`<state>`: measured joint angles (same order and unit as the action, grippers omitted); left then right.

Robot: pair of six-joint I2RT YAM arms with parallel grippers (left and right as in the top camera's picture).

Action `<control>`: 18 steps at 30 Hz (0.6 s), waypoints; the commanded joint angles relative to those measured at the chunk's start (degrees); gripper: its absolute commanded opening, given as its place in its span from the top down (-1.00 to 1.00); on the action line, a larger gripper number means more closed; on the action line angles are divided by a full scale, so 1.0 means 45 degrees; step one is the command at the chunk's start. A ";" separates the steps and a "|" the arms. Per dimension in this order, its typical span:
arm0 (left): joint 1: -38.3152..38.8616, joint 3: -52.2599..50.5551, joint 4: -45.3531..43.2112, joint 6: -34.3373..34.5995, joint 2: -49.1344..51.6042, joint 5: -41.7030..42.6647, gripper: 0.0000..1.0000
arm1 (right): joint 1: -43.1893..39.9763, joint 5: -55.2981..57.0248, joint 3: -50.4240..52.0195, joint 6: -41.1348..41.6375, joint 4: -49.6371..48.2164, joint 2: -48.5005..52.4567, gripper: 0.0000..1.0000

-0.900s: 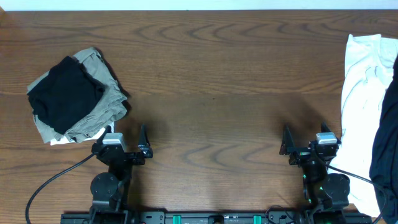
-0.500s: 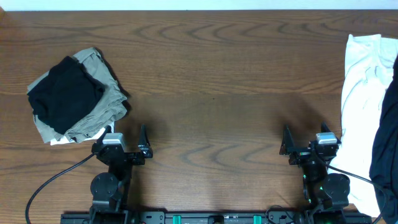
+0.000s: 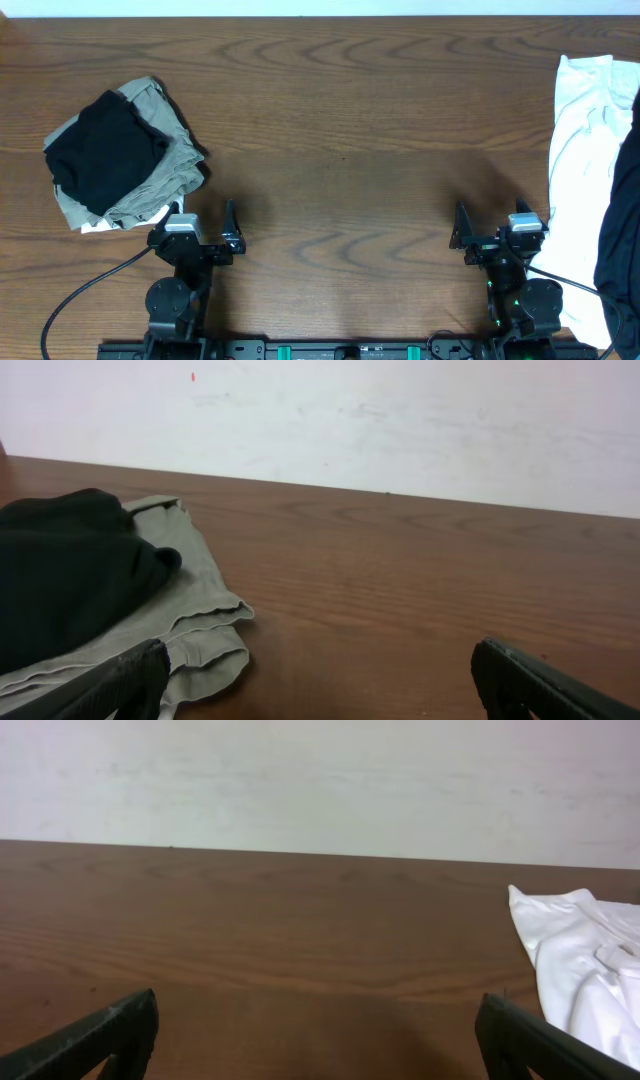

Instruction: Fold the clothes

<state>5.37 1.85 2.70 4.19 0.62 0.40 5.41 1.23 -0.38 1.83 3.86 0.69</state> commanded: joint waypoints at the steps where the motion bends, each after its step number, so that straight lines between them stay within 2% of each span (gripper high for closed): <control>1: 0.0019 -0.0359 0.0238 -0.0165 -0.0087 -0.0335 -0.96 | -0.0136 -0.0039 0.0015 -0.0233 0.0058 -0.0068 -0.99; 18: 0.0019 -0.0359 0.0233 -0.0165 -0.0087 -0.0335 -0.96 | -0.0136 -0.0039 0.0015 -0.0233 0.0058 -0.0068 -0.98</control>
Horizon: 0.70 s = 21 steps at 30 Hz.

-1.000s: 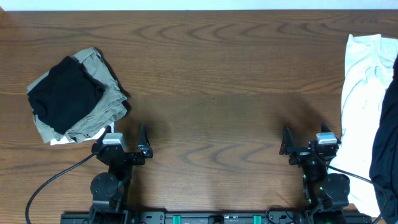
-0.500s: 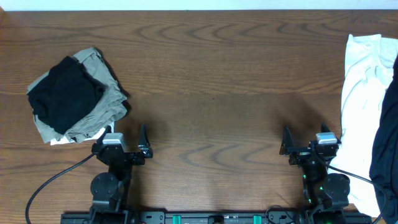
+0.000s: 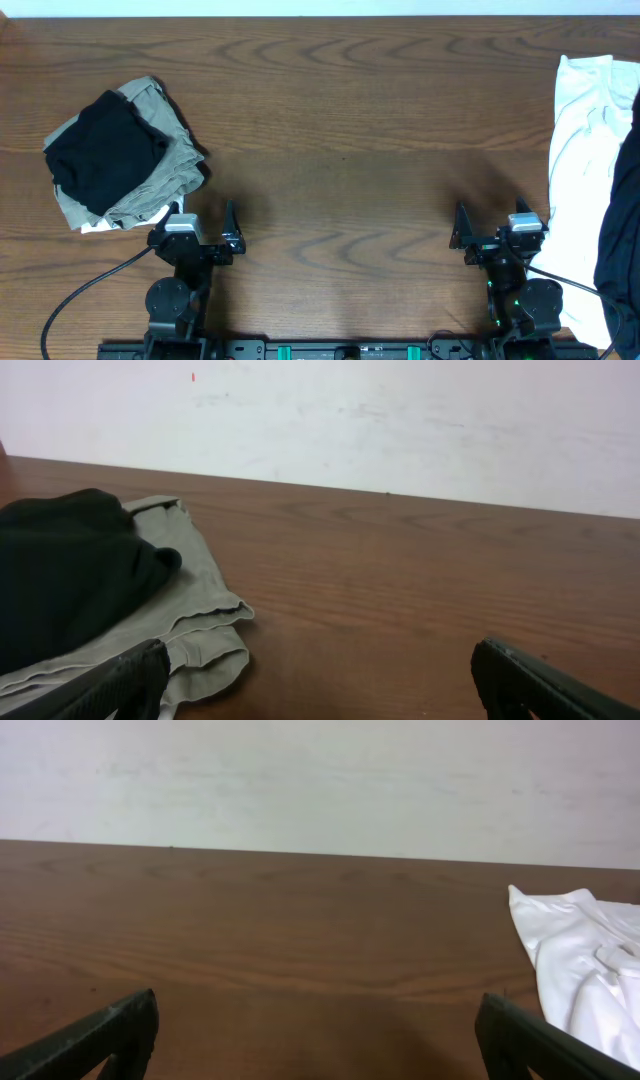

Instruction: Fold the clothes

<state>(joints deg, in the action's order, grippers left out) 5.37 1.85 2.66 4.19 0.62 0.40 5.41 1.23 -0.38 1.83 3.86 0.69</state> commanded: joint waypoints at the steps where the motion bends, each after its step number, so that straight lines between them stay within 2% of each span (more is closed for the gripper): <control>1: 0.0019 -0.0359 0.0248 -0.0165 -0.0087 -0.0335 -0.96 | -0.0136 -0.0049 0.0015 -0.0233 0.0053 -0.0068 -0.98; 9: 0.0019 -0.0359 0.0296 -0.0146 -0.0087 -0.0282 -0.96 | -0.0136 -0.0379 0.0015 0.0199 0.0049 0.0024 -0.98; 14: 0.0015 -0.0330 0.0296 0.1389 -0.0087 0.0053 -0.96 | -0.0136 -0.0505 0.0010 0.1593 0.0078 0.0092 -0.98; 16: 0.0019 -0.0170 0.0301 0.1404 -0.0034 0.0491 -0.96 | -0.0141 -0.0413 -0.0058 0.1739 0.0209 0.0102 -0.98; 21: 0.0019 0.1258 0.1069 0.1428 0.1035 0.1175 -0.96 | -0.0141 0.1224 -0.1229 0.1792 0.2453 0.0151 -0.99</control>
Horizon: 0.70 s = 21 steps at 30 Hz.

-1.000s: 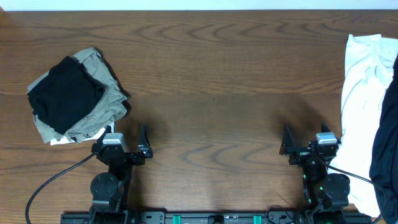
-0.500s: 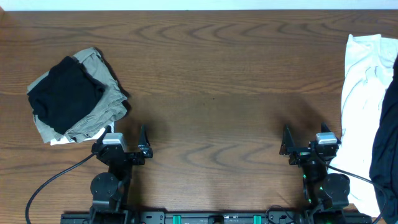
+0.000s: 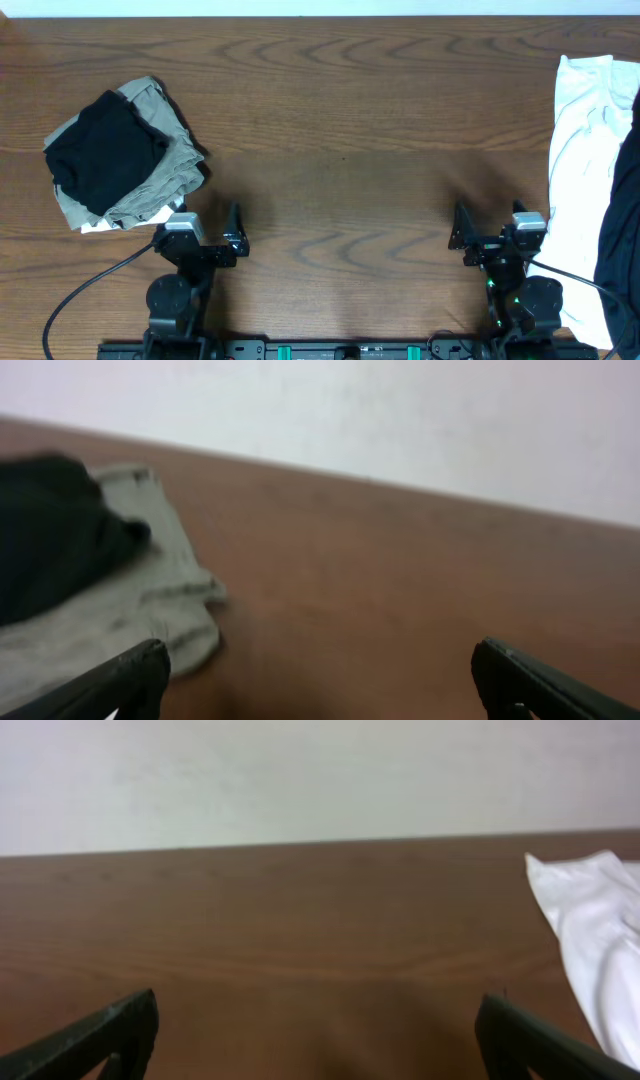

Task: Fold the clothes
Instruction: 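Reach the right gripper to the white T-shirt and grasp it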

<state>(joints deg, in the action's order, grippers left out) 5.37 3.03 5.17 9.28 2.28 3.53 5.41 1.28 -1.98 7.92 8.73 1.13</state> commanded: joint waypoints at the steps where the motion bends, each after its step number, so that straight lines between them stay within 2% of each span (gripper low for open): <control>1: 0.0019 0.1331 0.0748 0.0296 0.0962 0.0520 -0.96 | -0.0141 0.1496 -0.1180 0.0549 0.1836 0.0107 -0.99; 6: 0.0019 0.3983 0.2108 0.0296 0.3677 0.1583 -0.96 | -0.0141 0.2550 -0.3502 0.1268 0.4988 0.1224 -0.98; 12: 0.0015 0.7742 0.5566 0.0296 0.7917 0.1700 -0.96 | -0.0141 0.3249 -0.6154 0.2769 0.8519 0.4634 -0.98; 17: 0.0019 0.9612 0.7470 0.0301 1.0350 0.1889 -0.96 | -0.0141 0.2487 -0.7276 0.2900 0.9117 0.7558 -0.98; 19: 0.0015 0.9831 0.7791 0.0301 1.0856 0.2040 -0.96 | -0.0141 0.1744 -0.7626 0.2744 0.9044 0.8529 -0.99; 21: 0.0019 0.9821 0.7849 0.0301 1.1084 0.2123 -0.96 | -0.0180 0.2254 -0.7718 0.2769 0.9058 0.9156 -0.98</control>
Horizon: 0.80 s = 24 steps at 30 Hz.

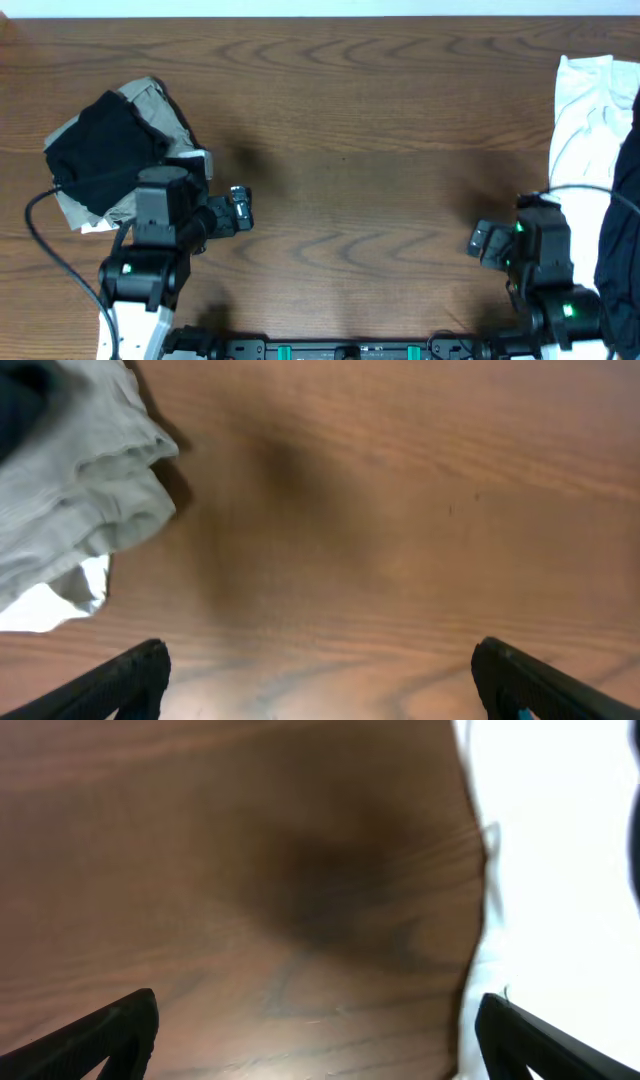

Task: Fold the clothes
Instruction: 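Reach the right gripper to the white T-shirt and grasp it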

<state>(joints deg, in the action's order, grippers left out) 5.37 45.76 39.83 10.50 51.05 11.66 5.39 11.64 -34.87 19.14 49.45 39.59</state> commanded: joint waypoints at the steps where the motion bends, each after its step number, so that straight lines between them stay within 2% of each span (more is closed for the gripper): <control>1: 0.0019 0.0325 0.0146 0.0029 0.0345 0.0316 -0.96 | -0.0316 0.0583 -0.0413 0.0869 0.0131 0.0967 -0.99; 4: 0.0015 0.0325 0.0136 0.0029 0.0476 0.0311 -0.96 | -0.1331 0.1846 -0.0408 0.3298 0.0860 0.2098 -0.99; 7: 0.0019 0.0325 0.0141 0.0029 0.0481 0.0311 -0.96 | -0.3109 0.1705 -0.0408 0.3857 0.0903 0.3487 -0.98; 11: 0.0015 0.0325 0.0141 0.0029 0.0481 0.0311 -0.96 | -0.5115 0.1749 -0.0408 0.3915 0.0699 0.5017 -0.98; 14: 0.0015 0.0325 0.0131 0.0029 0.0481 0.0311 -0.96 | -0.5882 0.1749 -0.0403 0.3555 0.0321 0.5911 -0.99; 24: 0.0019 0.0325 0.0087 0.0029 0.0481 0.0311 -0.96 | -0.6241 0.1749 -0.0340 0.3002 -0.0622 0.8689 -0.94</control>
<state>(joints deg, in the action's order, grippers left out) 5.37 45.89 40.27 10.50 53.21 12.36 -21.91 18.44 -35.90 33.45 47.05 76.18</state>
